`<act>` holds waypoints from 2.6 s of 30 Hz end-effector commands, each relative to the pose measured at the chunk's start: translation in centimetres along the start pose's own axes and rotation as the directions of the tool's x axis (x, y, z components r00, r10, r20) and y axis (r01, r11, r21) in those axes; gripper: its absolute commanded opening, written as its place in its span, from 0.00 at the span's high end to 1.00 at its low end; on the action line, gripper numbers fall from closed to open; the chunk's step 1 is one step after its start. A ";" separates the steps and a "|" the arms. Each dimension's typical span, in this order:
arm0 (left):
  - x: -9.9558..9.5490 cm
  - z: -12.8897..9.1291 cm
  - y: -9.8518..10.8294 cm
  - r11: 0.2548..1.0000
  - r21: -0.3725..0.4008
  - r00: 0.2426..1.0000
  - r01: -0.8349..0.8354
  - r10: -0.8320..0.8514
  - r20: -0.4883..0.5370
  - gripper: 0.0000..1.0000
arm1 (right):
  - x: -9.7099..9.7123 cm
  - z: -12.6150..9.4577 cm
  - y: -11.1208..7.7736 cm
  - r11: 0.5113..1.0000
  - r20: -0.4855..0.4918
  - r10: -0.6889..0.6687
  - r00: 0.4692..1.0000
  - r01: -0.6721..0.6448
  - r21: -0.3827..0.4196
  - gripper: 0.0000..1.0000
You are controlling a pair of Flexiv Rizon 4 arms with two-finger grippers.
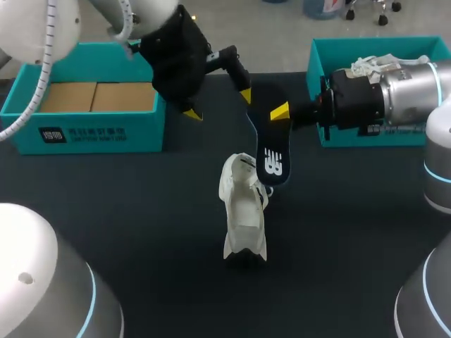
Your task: Take the shoe out of the shoebox, open the shoe tongue, remove and reinsert the insole, then place the shoe into the shoebox
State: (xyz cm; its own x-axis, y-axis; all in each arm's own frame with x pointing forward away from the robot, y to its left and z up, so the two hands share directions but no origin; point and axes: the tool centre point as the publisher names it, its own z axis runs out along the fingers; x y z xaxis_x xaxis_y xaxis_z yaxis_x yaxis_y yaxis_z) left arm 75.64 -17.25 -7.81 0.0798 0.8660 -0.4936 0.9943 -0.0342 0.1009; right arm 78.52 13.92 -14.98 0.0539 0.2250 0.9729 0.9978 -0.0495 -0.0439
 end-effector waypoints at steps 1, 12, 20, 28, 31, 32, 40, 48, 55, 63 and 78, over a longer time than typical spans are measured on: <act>1.0 0.1 -0.3 1.000 -0.008 0.965 -0.002 0.004 0.264 0.00 | -0.1 0.0 -0.2 1.000 0.002 0.005 1.000 -0.005 0.000 1.00; 1.4 1.3 0.0 0.994 -0.090 0.936 0.057 -0.022 0.352 0.00 | 0.3 0.2 -0.1 0.999 -0.019 0.043 0.999 -0.043 -0.009 1.00; 1.6 1.6 0.3 0.985 -0.098 0.850 0.139 -0.068 0.522 0.00 | 1.9 -0.6 -0.2 0.997 -0.064 0.070 0.995 -0.072 -0.036 1.00; 1.5 1.5 0.7 0.984 -0.076 0.767 0.160 -0.076 0.637 0.00 | 3.2 -1.3 -0.2 0.996 -0.089 0.057 0.994 -0.062 -0.062 1.00; 1.3 1.4 0.8 0.985 -0.085 0.728 0.152 -0.053 0.684 0.00 | 3.7 -1.2 -0.3 0.996 -0.099 0.050 0.994 -0.056 -0.062 1.00; 1.3 1.4 0.9 0.984 -0.096 0.718 0.151 -0.043 0.695 0.00 | 3.8 -1.2 -0.4 0.997 -0.099 0.047 0.994 -0.054 -0.062 1.00; 0.5 1.6 1.4 0.985 -0.078 0.616 0.155 -0.034 0.787 0.05 | 4.1 -0.6 -0.6 0.997 -0.110 0.042 0.993 -0.049 -0.059 1.00; -0.5 2.5 2.0 0.988 -0.070 0.598 0.139 -0.027 0.801 0.33 | 4.2 -0.2 -1.1 0.997 -0.109 0.052 0.993 -0.057 -0.043 1.00; -1.5 4.0 2.5 0.989 -0.065 0.598 0.130 -0.026 0.801 0.51 | 4.7 0.0 -1.4 0.998 -0.115 0.046 0.992 -0.049 -0.029 1.00; -2.8 4.6 3.4 0.986 -0.082 0.570 0.143 -0.014 0.821 0.55 | 4.7 0.2 -1.8 0.999 -0.107 0.048 0.993 -0.049 -0.011 1.00; -4.1 5.1 3.7 0.984 -0.058 0.526 0.168 -0.040 0.850 0.73 | 4.6 0.1 -2.2 0.999 -0.115 0.048 0.992 -0.049 -0.005 1.00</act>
State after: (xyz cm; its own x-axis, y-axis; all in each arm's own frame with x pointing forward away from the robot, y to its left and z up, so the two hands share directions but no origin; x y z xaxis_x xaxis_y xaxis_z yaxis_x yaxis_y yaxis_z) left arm 79.22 -22.94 -9.82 0.0604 0.0347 -0.9976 0.9882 0.1386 0.0646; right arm 76.62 15.18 -10.40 0.0970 0.1088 0.9893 0.9938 -0.0650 -0.0903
